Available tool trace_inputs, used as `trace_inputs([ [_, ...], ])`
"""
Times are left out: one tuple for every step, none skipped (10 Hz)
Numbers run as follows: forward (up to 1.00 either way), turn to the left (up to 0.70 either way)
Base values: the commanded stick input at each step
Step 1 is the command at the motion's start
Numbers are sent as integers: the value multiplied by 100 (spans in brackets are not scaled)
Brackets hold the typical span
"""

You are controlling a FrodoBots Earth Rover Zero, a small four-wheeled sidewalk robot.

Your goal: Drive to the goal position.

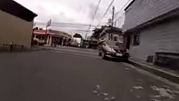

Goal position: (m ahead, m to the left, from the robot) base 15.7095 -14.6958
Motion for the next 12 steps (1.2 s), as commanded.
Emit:
trace_inputs([
  [100,0],
  [100,0],
  [100,0],
  [100,0],
  [100,0],
  [100,0],
  [100,0],
  [100,0],
  [100,0],
  [100,0],
  [100,0],
  [100,0],
])
